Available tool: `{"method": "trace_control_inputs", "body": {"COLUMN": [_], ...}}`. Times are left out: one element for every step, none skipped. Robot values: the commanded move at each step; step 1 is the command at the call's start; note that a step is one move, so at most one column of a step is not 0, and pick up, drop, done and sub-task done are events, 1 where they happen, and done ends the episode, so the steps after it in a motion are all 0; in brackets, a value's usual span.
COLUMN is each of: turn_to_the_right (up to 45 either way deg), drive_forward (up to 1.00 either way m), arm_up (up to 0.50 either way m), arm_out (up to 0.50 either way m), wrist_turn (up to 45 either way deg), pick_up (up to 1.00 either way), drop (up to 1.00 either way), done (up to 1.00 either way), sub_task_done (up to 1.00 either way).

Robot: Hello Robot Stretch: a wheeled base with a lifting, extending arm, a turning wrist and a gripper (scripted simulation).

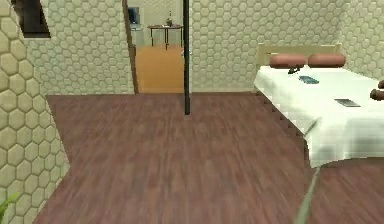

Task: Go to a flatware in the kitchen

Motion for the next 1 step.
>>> {"method": "trace_control_inputs", "body": {"turn_to_the_right": [0.0], "drive_forward": [0.55], "arm_up": [0.0], "arm_out": [0.0], "wrist_turn": [0.0], "pick_up": [0.0], "drop": [0.0], "done": [0.0], "sub_task_done": [0.0]}}
